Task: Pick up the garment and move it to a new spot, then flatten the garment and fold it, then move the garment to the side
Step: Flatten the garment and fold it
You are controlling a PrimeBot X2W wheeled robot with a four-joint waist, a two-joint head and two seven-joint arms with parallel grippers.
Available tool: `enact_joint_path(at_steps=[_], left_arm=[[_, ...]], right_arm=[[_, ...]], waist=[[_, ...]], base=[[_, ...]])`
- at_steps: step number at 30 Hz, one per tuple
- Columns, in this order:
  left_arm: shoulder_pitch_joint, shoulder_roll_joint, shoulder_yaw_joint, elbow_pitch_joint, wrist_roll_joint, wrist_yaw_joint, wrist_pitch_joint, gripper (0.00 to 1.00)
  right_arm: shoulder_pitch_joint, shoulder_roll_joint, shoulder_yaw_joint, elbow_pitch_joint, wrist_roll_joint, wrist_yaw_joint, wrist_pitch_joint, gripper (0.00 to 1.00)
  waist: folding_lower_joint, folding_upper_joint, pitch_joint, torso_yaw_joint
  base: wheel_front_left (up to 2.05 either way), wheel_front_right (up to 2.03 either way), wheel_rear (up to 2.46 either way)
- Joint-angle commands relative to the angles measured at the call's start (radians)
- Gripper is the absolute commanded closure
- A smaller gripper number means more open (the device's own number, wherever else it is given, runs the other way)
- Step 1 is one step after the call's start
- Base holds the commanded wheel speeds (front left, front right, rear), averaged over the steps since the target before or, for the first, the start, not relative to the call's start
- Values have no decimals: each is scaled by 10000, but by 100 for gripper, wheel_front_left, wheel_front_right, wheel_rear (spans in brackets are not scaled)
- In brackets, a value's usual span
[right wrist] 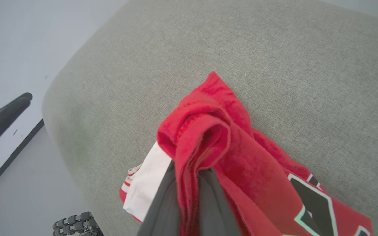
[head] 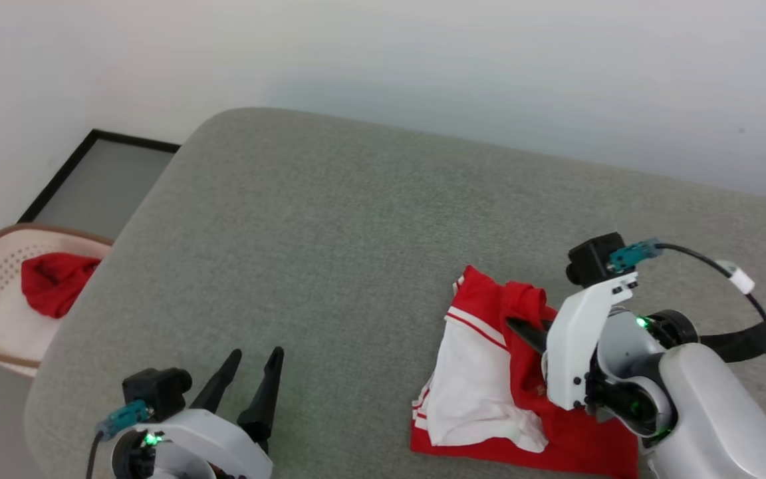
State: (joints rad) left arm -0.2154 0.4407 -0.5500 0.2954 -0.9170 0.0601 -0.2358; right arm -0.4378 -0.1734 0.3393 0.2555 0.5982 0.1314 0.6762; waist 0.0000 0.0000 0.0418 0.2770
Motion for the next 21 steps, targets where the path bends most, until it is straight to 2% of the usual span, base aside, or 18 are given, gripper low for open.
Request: enact_joint_path(at_steps=[1, 2, 3, 4, 5, 13, 21], left_arm=[[-147, -96, -22, 140, 85, -67, -72, 0], [-158, -113, -8, 201, 89, -90, -90, 0], [-184, -136, 1, 262, 91, -121, -106, 0], [-206, -155, 11, 314, 96, -147, -111, 0], [-218, -164, 24, 362, 99, -158, -122, 0], [-133, -197, 160, 627, 79, -210, -194, 0], [67, -38, 336, 634, 187, -237, -232, 0]], right_arm=[[-202, 56, 191, 420, -182, -16, -124, 100], [-273, 71, 299, 569, -187, -16, -179, 69], [-361, 72, 370, 693, -192, -16, -231, 49], [-449, 44, 485, 786, -234, -16, -286, 18], [-524, 16, 611, 868, -256, -16, -363, 0], [-923, -150, 1228, 926, 158, -16, -739, 0], [-1001, -784, 1659, 77, 597, -16, -1432, 0]], waist=[[0, 0, 122, 180], [0, 0, 130, 192], [0, 0, 140, 199], [0, 0, 144, 202], [0, 0, 143, 192], [0, 0, -4, -97], [0, 0, -137, -787]], base=[[0, 0, 0], [0, 0, 0], [0, 0, 0], [0, 0, 0], [0, 0, 0], [0, 0, 0], [0, 0, 0]])
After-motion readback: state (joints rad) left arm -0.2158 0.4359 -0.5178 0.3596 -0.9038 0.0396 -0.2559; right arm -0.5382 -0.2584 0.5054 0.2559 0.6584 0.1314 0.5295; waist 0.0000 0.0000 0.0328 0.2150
